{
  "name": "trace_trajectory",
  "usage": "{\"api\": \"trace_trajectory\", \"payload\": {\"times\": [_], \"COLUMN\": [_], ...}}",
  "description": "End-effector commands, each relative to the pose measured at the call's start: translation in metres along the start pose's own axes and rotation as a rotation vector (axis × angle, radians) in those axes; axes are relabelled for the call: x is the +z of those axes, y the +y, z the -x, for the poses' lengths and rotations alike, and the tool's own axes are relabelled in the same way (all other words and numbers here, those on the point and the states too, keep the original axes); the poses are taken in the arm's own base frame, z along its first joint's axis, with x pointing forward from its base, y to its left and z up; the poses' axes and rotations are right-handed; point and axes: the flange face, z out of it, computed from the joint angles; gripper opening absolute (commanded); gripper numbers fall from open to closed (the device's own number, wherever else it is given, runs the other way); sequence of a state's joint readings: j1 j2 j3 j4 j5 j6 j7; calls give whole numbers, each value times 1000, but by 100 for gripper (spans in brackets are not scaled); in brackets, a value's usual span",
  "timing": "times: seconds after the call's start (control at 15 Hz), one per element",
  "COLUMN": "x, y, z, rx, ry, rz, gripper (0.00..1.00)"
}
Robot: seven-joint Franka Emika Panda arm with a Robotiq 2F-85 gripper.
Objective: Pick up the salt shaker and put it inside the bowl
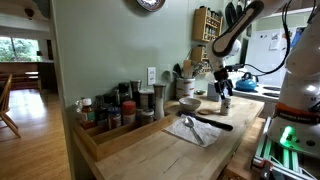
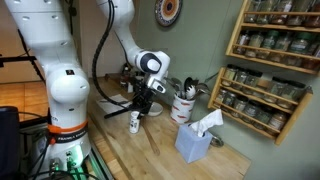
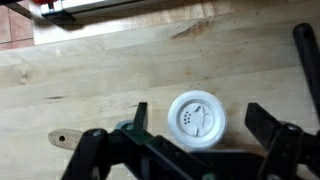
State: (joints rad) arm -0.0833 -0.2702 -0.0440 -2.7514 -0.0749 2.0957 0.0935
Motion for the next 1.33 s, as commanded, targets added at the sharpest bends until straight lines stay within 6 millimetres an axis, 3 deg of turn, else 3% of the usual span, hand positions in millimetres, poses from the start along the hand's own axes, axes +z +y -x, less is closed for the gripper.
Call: {"api": "trace_trajectory", "payload": {"times": [0.0,0.13,0.4,0.53,0.87,1.27], "x": [9,13,12,5,-23,-56], "y": [6,6,7,8,18,59], "z": [-8,-10,-6,-4,16,34], "rx": [-28,-40,-53,-68,-43,183], "ry": [4,0,-18,-10,35,-10], "rz": [-6,-15,-35,-52,-129,-255], "gripper": [73,72,40,31,31,31]}}
